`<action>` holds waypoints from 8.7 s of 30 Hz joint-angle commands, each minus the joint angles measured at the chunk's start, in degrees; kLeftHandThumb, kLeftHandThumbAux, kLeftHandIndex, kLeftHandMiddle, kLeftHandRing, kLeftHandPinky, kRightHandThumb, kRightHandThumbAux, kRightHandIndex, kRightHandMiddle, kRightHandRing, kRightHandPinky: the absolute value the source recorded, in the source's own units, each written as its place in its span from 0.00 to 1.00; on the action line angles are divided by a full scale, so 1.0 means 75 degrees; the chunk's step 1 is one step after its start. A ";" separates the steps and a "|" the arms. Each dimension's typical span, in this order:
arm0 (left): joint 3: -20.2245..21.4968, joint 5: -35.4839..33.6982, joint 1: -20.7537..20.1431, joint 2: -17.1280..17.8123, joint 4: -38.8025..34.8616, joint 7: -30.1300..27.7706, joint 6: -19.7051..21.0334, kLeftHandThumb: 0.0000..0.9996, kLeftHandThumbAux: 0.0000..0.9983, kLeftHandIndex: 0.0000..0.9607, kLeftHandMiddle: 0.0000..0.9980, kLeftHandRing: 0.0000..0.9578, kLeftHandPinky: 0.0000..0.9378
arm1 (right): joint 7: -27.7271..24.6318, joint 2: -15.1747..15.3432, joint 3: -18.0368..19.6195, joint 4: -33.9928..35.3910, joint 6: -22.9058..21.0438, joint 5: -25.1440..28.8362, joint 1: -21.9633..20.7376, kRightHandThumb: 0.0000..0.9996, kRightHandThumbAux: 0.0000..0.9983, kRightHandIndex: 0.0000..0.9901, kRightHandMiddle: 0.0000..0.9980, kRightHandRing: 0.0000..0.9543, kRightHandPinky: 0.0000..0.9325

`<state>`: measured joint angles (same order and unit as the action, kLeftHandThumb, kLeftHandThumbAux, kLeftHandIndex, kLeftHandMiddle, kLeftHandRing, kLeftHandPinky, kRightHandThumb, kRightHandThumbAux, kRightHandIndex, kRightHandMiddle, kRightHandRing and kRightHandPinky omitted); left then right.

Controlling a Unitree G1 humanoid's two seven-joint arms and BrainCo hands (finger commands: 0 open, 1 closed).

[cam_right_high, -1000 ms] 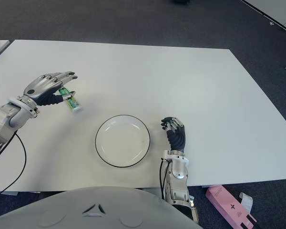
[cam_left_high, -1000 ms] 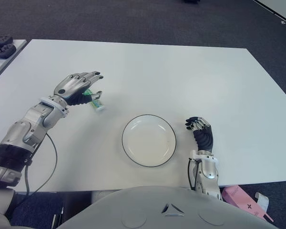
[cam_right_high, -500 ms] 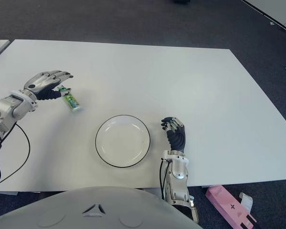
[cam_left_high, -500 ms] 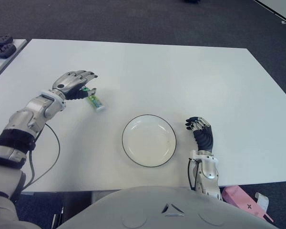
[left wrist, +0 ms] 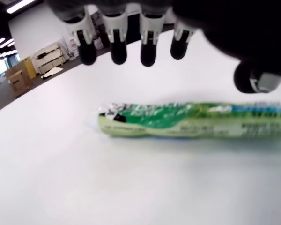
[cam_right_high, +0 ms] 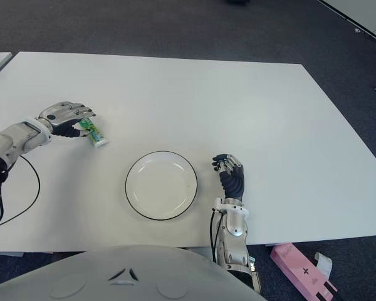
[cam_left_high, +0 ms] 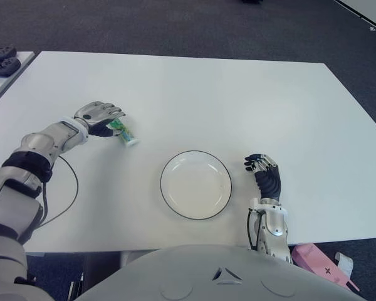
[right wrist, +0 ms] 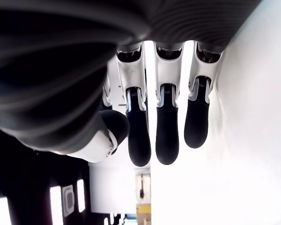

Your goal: Put the toothpaste on the table into the plate.

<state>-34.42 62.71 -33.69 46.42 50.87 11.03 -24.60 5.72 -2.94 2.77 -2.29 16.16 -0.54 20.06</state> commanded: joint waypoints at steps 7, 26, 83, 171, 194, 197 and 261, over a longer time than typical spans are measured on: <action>-0.1154 0.0938 -0.0771 -0.0021 0.0960 0.0517 -0.0237 0.44 0.24 0.00 0.03 0.02 0.10 | 0.0032 -0.0049 -0.0046 0.0077 -0.0085 -0.0103 0.0102 0.71 0.73 0.43 0.49 0.50 0.50; -0.2657 0.1879 -0.1375 0.0067 0.1519 0.1219 -0.0436 0.45 0.29 0.00 0.00 0.00 0.06 | 0.0070 -0.0110 -0.0084 0.0152 -0.0119 -0.0142 0.0190 0.71 0.73 0.43 0.48 0.49 0.49; -0.3476 0.1565 -0.1537 -0.0169 0.1988 0.0992 -0.1388 0.45 0.33 0.11 0.18 0.21 0.38 | 0.0266 -0.0163 -0.0104 0.0224 -0.0094 -0.0132 0.0426 0.71 0.73 0.43 0.49 0.51 0.51; -0.0314 -0.2860 -0.0283 -0.1315 0.2897 -0.0983 -0.0928 0.68 0.43 0.45 0.51 0.48 0.41 | -0.0012 0.0029 0.0128 0.0536 -0.0240 0.0008 0.0608 0.71 0.73 0.43 0.49 0.51 0.51; 0.0242 -0.3275 -0.0632 -0.0606 0.2196 -0.2531 -0.0832 0.54 0.21 0.03 0.13 0.13 0.18 | 0.0048 0.0044 0.0116 0.0454 -0.0283 -0.0097 0.0537 0.71 0.73 0.43 0.49 0.51 0.52; 0.0366 -0.3347 -0.0626 -0.0492 0.1973 -0.2812 -0.0788 0.54 0.20 0.02 0.12 0.11 0.12 | 0.0022 0.0031 0.0120 0.0497 -0.0320 -0.0039 0.0545 0.71 0.73 0.43 0.49 0.51 0.51; 0.1585 -0.2602 0.2374 0.1508 -0.3142 -0.4367 -0.1515 0.52 0.09 0.00 0.16 0.15 0.17 | 0.0070 -0.0038 0.0030 0.0540 -0.0381 -0.0156 0.0523 0.71 0.73 0.43 0.48 0.50 0.49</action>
<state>-21.34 40.16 -17.00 58.63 26.11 -25.41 -35.15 5.87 -2.90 3.19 1.87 14.22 -1.44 24.07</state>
